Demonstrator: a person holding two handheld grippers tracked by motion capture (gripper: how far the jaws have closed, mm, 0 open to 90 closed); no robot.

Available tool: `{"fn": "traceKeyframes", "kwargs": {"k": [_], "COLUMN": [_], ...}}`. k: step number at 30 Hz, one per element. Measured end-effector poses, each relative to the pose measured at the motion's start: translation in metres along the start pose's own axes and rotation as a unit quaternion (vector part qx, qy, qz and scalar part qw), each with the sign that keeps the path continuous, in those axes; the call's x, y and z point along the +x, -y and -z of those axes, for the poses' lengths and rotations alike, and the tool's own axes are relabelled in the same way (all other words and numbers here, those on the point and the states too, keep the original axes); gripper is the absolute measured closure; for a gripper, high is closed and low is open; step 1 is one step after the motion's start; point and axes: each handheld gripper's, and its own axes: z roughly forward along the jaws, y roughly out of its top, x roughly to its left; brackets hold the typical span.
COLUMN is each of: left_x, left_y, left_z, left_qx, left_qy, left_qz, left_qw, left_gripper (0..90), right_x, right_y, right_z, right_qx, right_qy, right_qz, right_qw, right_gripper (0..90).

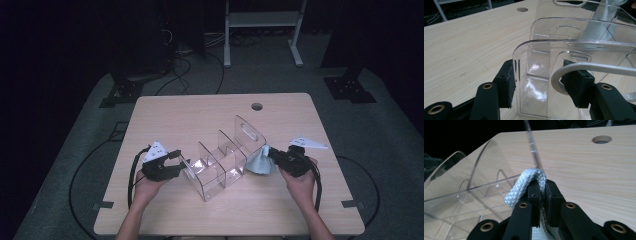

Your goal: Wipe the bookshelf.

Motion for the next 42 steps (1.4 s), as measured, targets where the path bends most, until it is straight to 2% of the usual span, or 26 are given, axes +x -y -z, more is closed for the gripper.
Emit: {"fn": "traceKeyframes", "kwargs": {"k": [2,4,6,7,9,11,13,14,15,16,17,20,22,23,25,28,30,31,33,35,38,39,42], "left_x": [0.0,0.0,0.0,-0.001,-0.001,-0.001,-0.001,-0.001,0.0,0.0,0.0,-0.001,-0.002,-0.002,-0.002,-0.002,-0.002,-0.001,-0.002,-0.004,-0.004,-0.004,-0.003], "left_y": [0.0,0.0,0.0,0.001,0.0,0.0,0.0,0.001,0.001,0.001,0.001,0.0,0.0,0.0,0.001,0.001,0.001,0.001,0.001,0.0,0.0,0.0,0.0], "left_z": [0.0,0.0,0.0,0.0,0.0,0.0,0.0,0.0,0.0,0.0,0.0,0.0,-0.001,-0.001,-0.001,0.0,0.0,0.0,-0.001,-0.002,-0.002,-0.002,-0.001], "left_qx": [0.0,0.0,-0.001,-0.002,-0.003,-0.002,-0.002,-0.002,-0.002,-0.002,-0.002,-0.003,-0.002,-0.002,-0.004,-0.004,-0.004,-0.004,-0.006,-0.005,-0.005,-0.005,-0.005], "left_qy": [0.0,0.0,-0.001,-0.001,0.0,0.0,0.0,0.001,0.002,0.001,0.001,0.002,0.002,0.001,0.001,0.001,0.002,0.003,0.005,0.006,0.005,0.004,0.004], "left_qz": [0.0,0.0,0.001,0.003,0.003,0.004,0.003,0.004,0.003,0.003,0.002,0.004,0.002,0.003,0.004,0.005,0.005,0.005,0.007,0.006,0.006,0.006,0.007], "left_qw": [1.0,1.0,1.0,1.0,1.0,1.0,1.0,1.0,1.0,1.0,1.0,1.0,1.0,1.0,1.0,1.0,1.0,1.0,0.9999,1.0,1.0,1.0,1.0], "left_gripper": [46.1,46.1,46.1,46.1,46.1,46.1,46.1,46.1,46.0,46.1,46.0,46.0,46.0,46.0,46.0,46.0,46.0,46.0,46.0,46.0,46.0,46.0,46.0], "right_x": [0.011,0.02,0.019,0.013,0.009,0.018,0.028,0.034,0.04,0.043,0.045,0.038,0.037,0.041,0.056,0.068,0.065,0.061,0.05,0.046,0.061,0.07,0.08], "right_y": [0.003,0.005,0.003,0.001,0.001,0.003,0.006,0.009,0.011,0.013,0.012,0.009,0.01,0.011,0.015,0.018,0.017,0.016,0.013,0.012,0.016,0.019,0.021], "right_z": [0.0,0.0,0.001,0.003,0.002,0.0,-0.002,-0.003,-0.004,-0.005,-0.005,-0.003,-0.003,-0.004,-0.006,-0.009,-0.008,-0.007,-0.003,-0.002,-0.006,-0.008,-0.009], "right_qx": [0.009,0.017,0.017,0.011,0.01,0.015,0.02,0.024,0.03,0.033,0.031,0.023,0.023,0.023,0.03,0.038,0.034,0.032,0.021,0.02,0.028,0.033,0.035], "right_qy": [-0.024,-0.058,-0.056,-0.046,-0.045,-0.048,-0.058,-0.072,-0.099,-0.107,-0.094,-0.075,-0.074,-0.073,-0.086,-0.105,-0.102,-0.099,-0.077,-0.076,-0.086,-0.097,-0.107], "right_qz": [0.007,0.021,0.022,0.012,-0.004,0.013,0.025,0.029,0.028,0.034,0.047,0.038,0.03,0.038,0.053,0.069,0.074,0.07,0.055,0.044,0.062,0.075,0.098], "right_qw": [0.9996,0.998,0.9981,0.9988,0.9989,0.9987,0.9978,0.9967,0.9942,0.9931,0.994,0.9962,0.9965,0.9963,0.9944,0.9913,0.9915,0.9921,0.9953,0.9959,0.9939,0.9919,0.9888], "right_gripper": [83.8,83.7,83.7,83.7,83.7,83.7,83.6,83.5,83.6,83.6,83.7,83.8,83.8,83.8,83.8,83.7,83.7,83.7,83.8,83.7,83.7,83.6,83.6]}}
